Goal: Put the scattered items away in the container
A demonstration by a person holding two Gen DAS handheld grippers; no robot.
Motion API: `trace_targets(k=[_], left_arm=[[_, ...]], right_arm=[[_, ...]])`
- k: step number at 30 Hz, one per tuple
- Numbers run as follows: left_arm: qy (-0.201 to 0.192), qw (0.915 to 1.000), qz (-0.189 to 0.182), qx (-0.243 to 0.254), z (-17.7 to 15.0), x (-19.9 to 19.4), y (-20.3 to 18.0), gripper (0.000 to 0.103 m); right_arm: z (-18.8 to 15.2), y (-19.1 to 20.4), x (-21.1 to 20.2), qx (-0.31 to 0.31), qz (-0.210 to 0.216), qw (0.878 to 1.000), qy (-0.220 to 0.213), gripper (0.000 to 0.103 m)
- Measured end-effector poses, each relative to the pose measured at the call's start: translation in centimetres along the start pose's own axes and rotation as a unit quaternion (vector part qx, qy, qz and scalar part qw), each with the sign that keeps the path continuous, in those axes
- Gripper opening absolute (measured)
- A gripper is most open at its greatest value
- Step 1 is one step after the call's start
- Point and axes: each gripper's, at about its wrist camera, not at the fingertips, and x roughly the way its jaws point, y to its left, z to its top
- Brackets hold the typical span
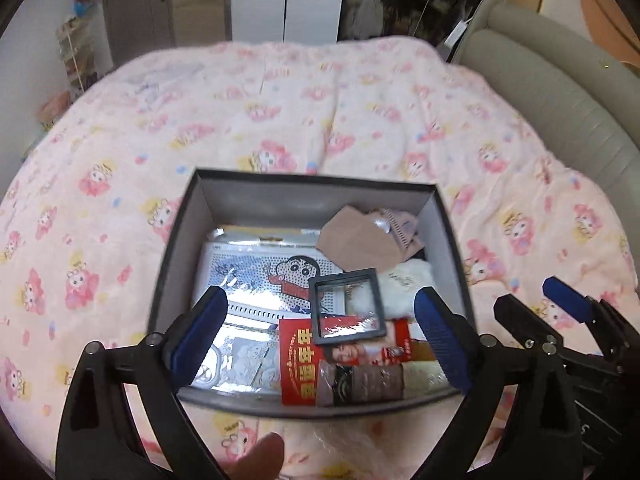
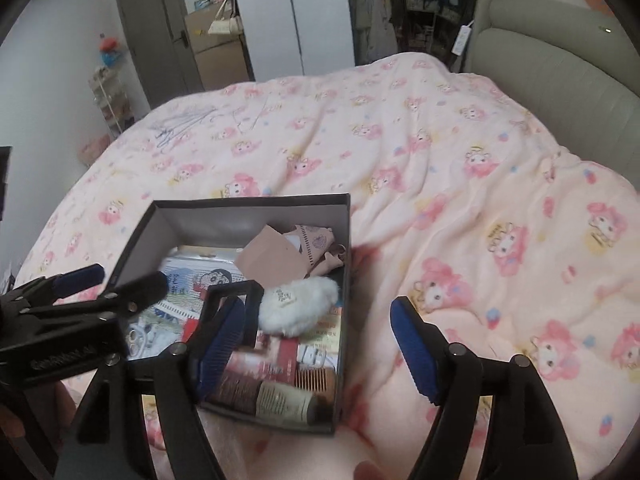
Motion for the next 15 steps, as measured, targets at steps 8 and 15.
trace_targets(k=[8, 15], left_arm=[[-0.065, 0.9970, 0.001, 0.041, -1.6, -8.0, -1.3, 0.102], [-0.085, 0.9942, 0.010, 0.065, -4.4, -11.9, -2.3, 0.102]], right_arm=[[-2.2, 0.2, -5.9, 0.034, 0.020, 0.999, -0.032, 0.073], [-4.2, 1.4, -10.8, 0.034, -0.006, 0.997, -0.071, 0.073]])
